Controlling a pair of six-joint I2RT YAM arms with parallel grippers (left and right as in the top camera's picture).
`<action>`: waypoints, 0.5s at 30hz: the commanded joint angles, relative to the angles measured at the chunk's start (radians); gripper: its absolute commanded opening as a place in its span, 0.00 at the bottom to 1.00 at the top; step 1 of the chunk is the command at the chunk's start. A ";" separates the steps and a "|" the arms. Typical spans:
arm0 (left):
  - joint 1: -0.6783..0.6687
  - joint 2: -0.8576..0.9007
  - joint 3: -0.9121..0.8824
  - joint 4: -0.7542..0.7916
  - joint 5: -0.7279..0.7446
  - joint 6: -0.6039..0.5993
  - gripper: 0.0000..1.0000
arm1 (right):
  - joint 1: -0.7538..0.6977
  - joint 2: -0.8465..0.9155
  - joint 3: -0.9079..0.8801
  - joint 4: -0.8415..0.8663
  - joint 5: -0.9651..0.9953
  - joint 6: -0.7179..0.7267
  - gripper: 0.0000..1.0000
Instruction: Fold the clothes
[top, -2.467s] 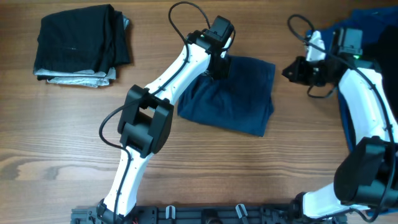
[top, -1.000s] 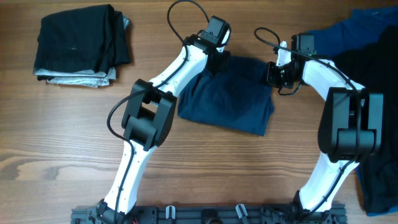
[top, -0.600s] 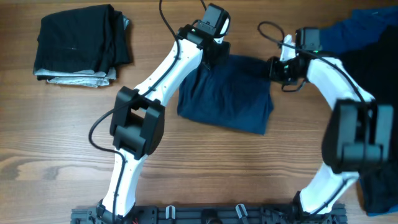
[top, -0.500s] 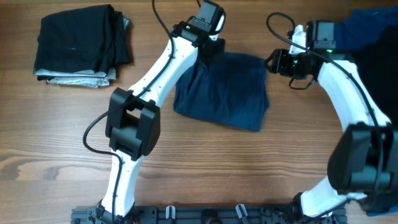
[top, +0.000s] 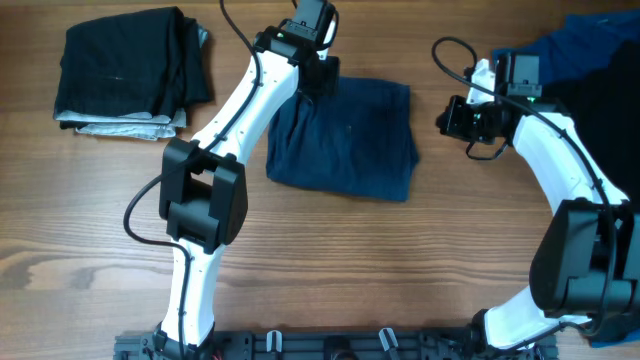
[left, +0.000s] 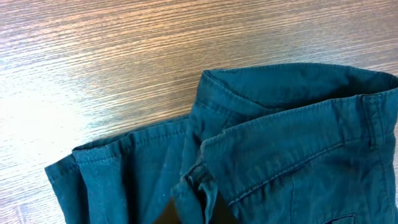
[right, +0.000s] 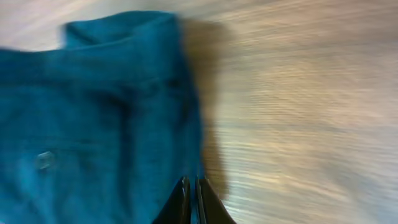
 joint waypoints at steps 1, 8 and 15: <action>0.004 0.024 0.010 0.000 -0.047 0.002 0.04 | 0.011 0.023 -0.028 0.050 -0.178 -0.071 0.04; 0.004 0.029 0.005 -0.003 -0.152 -0.002 0.04 | 0.082 0.070 -0.055 0.180 -0.176 -0.066 0.04; 0.012 0.046 -0.020 -0.003 -0.160 -0.002 0.04 | 0.132 0.221 -0.055 0.357 -0.157 -0.025 0.04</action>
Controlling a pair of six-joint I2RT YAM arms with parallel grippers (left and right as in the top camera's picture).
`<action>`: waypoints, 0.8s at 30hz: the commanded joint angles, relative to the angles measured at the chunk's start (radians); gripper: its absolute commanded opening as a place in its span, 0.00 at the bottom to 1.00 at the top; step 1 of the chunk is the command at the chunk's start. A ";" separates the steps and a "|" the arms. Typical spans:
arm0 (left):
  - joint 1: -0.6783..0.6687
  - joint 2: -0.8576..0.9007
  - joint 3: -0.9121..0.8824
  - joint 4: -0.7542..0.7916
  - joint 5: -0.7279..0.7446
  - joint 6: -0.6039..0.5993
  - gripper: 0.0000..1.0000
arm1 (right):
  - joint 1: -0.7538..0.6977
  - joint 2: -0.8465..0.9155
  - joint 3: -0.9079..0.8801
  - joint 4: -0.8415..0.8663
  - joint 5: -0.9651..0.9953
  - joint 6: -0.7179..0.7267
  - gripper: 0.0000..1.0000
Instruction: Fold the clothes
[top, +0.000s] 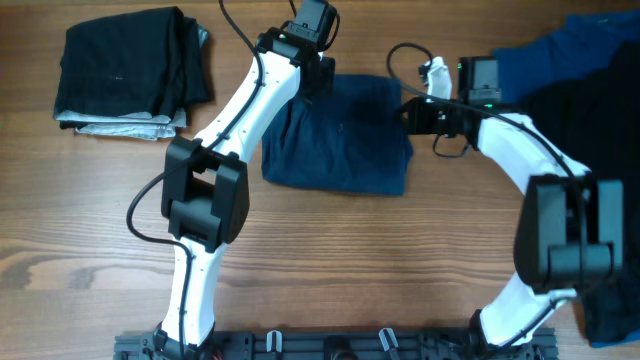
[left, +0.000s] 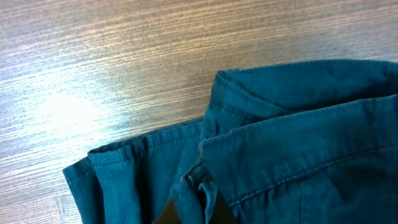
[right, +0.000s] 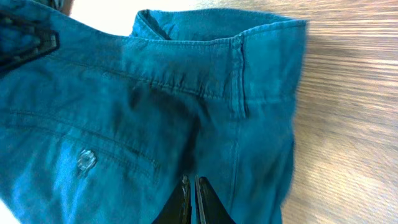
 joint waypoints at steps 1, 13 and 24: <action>0.017 0.038 -0.016 -0.002 -0.042 -0.003 0.04 | 0.003 0.091 -0.013 0.043 -0.005 0.040 0.04; 0.079 0.064 -0.016 -0.014 -0.046 -0.013 0.04 | -0.019 0.114 0.028 0.057 -0.166 0.030 0.04; 0.079 0.064 -0.016 -0.014 -0.046 -0.014 0.04 | 0.010 0.123 0.071 0.320 -0.019 0.104 0.04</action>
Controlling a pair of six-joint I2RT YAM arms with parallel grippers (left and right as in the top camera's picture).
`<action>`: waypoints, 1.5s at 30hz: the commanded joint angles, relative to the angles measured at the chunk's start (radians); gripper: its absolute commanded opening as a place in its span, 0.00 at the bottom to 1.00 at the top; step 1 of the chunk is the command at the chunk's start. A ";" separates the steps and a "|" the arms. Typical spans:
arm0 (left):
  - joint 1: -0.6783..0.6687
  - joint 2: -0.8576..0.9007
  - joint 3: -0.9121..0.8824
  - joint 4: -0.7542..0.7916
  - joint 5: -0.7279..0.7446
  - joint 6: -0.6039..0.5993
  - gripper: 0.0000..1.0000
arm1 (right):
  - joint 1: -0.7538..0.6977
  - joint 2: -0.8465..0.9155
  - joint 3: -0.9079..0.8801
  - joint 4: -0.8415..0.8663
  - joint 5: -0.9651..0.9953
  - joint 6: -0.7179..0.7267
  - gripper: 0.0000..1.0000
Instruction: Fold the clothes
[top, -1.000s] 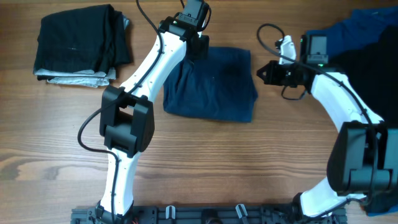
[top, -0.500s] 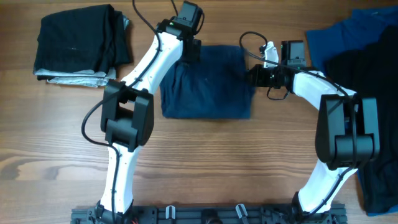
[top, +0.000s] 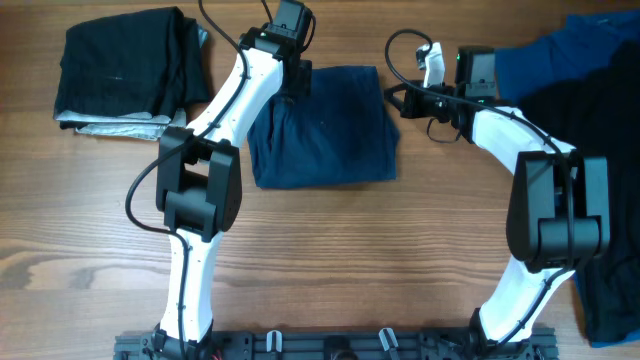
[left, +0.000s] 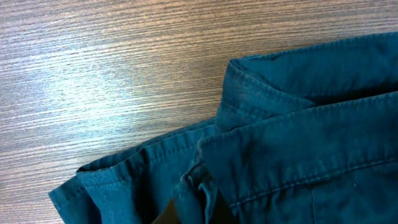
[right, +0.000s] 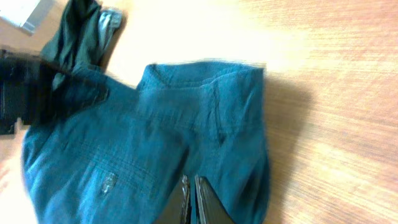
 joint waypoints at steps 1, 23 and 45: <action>0.000 0.013 -0.007 -0.002 -0.019 -0.010 0.04 | 0.035 0.034 0.017 0.108 0.132 0.055 0.04; 0.023 0.028 -0.007 0.027 -0.016 -0.010 0.23 | 0.088 0.235 0.017 0.265 0.178 0.105 0.04; 0.182 -0.174 -0.052 -0.309 0.742 -0.039 0.04 | 0.088 0.235 0.017 0.222 0.178 0.108 0.04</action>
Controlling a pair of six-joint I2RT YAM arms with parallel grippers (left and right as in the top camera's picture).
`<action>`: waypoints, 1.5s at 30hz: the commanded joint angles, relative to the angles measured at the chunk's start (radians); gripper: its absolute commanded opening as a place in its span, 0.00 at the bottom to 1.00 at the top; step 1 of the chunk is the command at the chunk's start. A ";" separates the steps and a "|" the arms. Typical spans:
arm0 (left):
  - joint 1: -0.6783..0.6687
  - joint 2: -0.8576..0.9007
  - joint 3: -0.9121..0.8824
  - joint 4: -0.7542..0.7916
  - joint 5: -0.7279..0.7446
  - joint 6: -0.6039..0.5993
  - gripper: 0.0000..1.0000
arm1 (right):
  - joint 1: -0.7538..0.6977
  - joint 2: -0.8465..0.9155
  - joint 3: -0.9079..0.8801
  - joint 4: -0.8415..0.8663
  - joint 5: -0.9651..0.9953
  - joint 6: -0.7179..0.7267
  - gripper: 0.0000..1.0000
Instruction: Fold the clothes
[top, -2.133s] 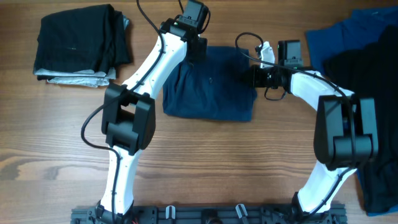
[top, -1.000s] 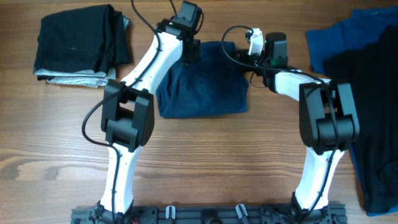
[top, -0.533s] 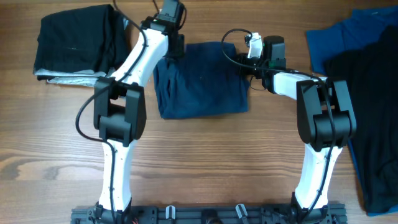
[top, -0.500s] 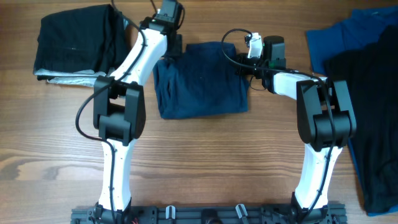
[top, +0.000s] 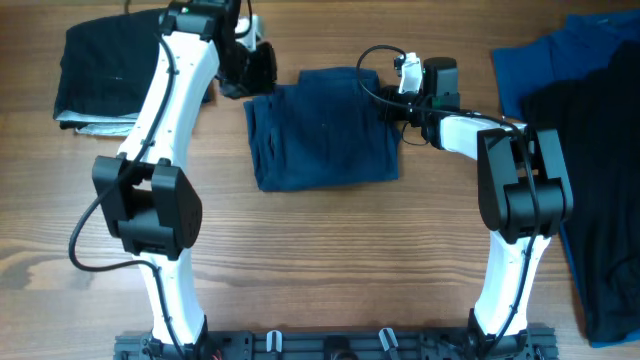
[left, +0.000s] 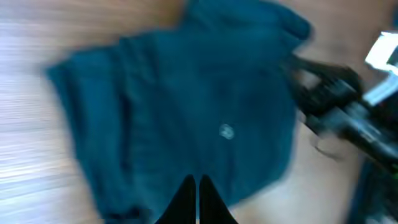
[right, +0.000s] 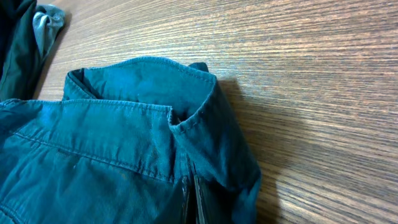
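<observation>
Dark teal folded trousers (top: 320, 125) lie at the middle back of the wooden table. My right gripper (top: 393, 105) is at their upper right corner, shut on the cloth just below the turned-over waistband (right: 149, 93), and its fingers (right: 194, 198) are buried in fabric. My left gripper (top: 250, 68) hovers off the trousers' upper left corner. In the blurred left wrist view its gripper (left: 193, 182) is shut with nothing in it, above the trousers (left: 186, 118).
A folded black and grey stack (top: 120, 70) sits at the back left, close to my left gripper. A pile of blue and black clothes (top: 590, 120) covers the right edge. Bare wood (top: 330, 260) fills the front half.
My left gripper let go of the trousers' upper left corner and now hangs to the left above them. The right gripper still grips the right corner. The trousers have hardly shifted.
At first my left gripper held the trousers' upper left corner, with the right gripper shut and apart to their right. Then the right gripper was on the right edge. The trousers then lay further left and squarer. Now only the right gripper holds them.
</observation>
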 joint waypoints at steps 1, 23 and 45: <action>0.011 0.031 -0.095 0.016 0.233 0.044 0.04 | 0.002 0.027 0.002 -0.018 0.014 0.003 0.04; 0.091 -0.022 -0.524 0.301 -0.030 -0.043 0.04 | 0.002 0.022 0.002 -0.035 0.007 0.001 0.04; 0.026 0.086 -0.468 0.782 -0.045 -0.073 0.04 | 0.057 -0.276 -0.109 -0.788 -0.174 -0.362 0.04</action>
